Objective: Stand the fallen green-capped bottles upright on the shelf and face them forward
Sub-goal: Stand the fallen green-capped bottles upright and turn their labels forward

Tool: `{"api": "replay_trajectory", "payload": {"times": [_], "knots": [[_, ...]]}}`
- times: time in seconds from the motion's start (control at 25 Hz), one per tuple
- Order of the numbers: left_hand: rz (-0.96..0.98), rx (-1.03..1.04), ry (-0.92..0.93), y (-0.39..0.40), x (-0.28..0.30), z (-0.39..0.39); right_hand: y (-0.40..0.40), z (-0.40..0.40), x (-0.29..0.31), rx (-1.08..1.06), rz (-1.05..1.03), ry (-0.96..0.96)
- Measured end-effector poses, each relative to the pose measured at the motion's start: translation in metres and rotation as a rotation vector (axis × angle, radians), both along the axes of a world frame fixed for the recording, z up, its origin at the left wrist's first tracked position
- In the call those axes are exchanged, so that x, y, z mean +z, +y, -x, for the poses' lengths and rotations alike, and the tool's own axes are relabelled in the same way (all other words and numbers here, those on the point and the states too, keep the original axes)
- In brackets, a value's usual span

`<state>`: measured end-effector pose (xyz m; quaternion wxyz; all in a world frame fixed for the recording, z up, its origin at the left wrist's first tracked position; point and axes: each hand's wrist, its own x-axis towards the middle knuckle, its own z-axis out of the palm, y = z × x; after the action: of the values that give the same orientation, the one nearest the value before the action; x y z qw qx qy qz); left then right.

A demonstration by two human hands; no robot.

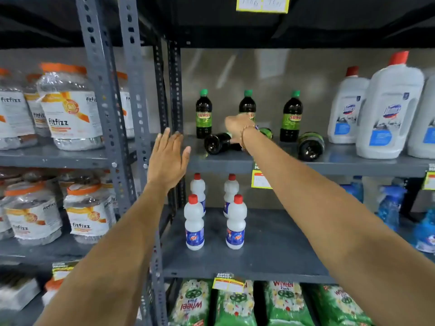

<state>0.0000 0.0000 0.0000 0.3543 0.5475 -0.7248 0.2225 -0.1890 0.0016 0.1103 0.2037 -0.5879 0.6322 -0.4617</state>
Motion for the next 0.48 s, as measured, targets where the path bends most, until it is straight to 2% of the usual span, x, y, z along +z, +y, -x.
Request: {"api": "replay_trajectory", "payload": {"times": [0.08,0.12,0.24,0.36,0.48], "knots": [[0.035,0.046,-0.006,-0.007,-0.007,-0.01,-0.012,-0.012,0.003,0.136,-0.23,0.073],[0.06,0.07,-0.031,-0.012,-0.013,-0.014,-0.021,-0.015,0.003,0.119,-0.304,0.121],[0.116,0.087,-0.086,-0.019,-0.026,-0.019,-0.047,-0.02,-0.007,0.024,-0.366,0.267],[0.179,0.085,-0.095,-0.022,-0.028,-0.019,-0.067,-0.017,-0.008,0.042,-0.388,0.37],[0.238,0.077,-0.083,-0.025,-0.034,-0.021,-0.076,-0.02,-0.006,0.102,-0.458,0.265]]}}
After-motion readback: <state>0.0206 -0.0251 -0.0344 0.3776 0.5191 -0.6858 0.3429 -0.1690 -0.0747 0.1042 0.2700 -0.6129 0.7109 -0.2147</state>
